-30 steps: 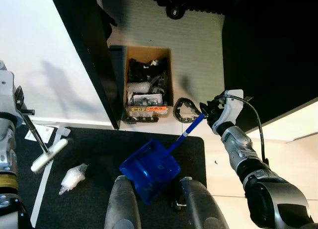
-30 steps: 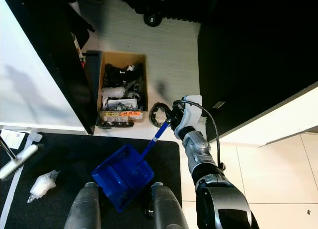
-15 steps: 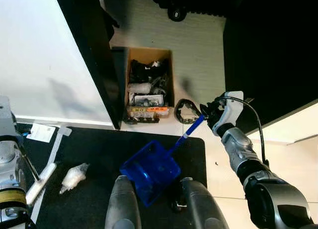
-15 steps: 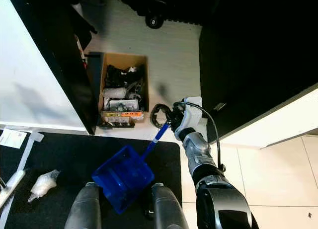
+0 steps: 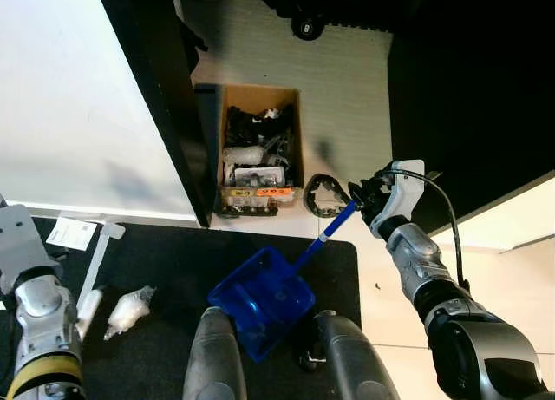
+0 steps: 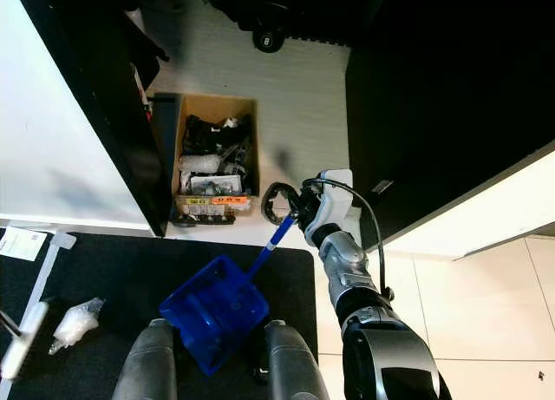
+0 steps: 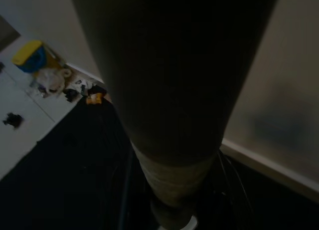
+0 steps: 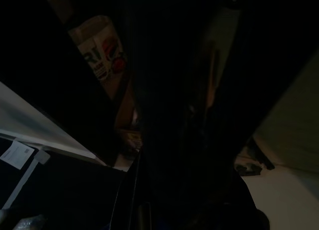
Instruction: Sweep floor
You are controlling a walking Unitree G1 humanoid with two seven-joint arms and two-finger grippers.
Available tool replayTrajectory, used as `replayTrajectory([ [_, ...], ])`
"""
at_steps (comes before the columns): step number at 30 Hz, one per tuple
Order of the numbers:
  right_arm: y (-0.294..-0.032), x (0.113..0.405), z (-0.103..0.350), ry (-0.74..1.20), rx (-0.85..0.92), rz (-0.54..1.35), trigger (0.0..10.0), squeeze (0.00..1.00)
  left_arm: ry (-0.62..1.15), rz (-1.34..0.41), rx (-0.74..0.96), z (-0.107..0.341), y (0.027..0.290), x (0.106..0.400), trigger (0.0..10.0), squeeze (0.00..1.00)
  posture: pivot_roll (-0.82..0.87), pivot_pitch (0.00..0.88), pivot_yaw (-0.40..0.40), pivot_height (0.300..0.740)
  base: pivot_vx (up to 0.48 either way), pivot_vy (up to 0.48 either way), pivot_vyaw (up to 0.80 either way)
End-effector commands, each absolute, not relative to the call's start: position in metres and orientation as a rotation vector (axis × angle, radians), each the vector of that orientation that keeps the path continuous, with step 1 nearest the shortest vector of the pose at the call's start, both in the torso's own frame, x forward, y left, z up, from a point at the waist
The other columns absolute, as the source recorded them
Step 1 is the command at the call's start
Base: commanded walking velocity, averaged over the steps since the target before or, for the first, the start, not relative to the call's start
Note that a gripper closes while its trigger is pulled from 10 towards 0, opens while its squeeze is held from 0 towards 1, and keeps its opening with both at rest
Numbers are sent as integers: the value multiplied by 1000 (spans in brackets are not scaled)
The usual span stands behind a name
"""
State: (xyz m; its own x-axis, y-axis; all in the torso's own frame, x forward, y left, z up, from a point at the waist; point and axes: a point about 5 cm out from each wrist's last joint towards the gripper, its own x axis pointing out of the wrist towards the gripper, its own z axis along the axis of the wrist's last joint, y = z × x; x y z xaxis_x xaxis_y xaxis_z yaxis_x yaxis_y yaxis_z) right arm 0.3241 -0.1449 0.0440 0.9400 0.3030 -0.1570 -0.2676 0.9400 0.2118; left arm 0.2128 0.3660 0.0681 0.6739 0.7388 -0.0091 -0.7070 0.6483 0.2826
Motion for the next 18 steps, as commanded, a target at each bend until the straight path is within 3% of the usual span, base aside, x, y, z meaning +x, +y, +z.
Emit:
replayTrajectory([
  [1, -151, 322, 45, 164, 204, 280, 10000, 0, 129, 842, 223, 58, 360, 207, 10000, 0, 23, 187, -100, 740, 0, 0, 0],
  [13, -142, 321, 48, 128, 166, 360, 10000, 0, 54, 847, 32, 39, 325, 227, 10000, 0, -11, 230, -116, 740, 0, 0, 0],
  [18, -141, 320, 45, 158, 164, 338, 10000, 0, 48, 792, -81, 37, 291, 254, 10000, 0, -19, 245, -110, 740, 0, 0, 0],
])
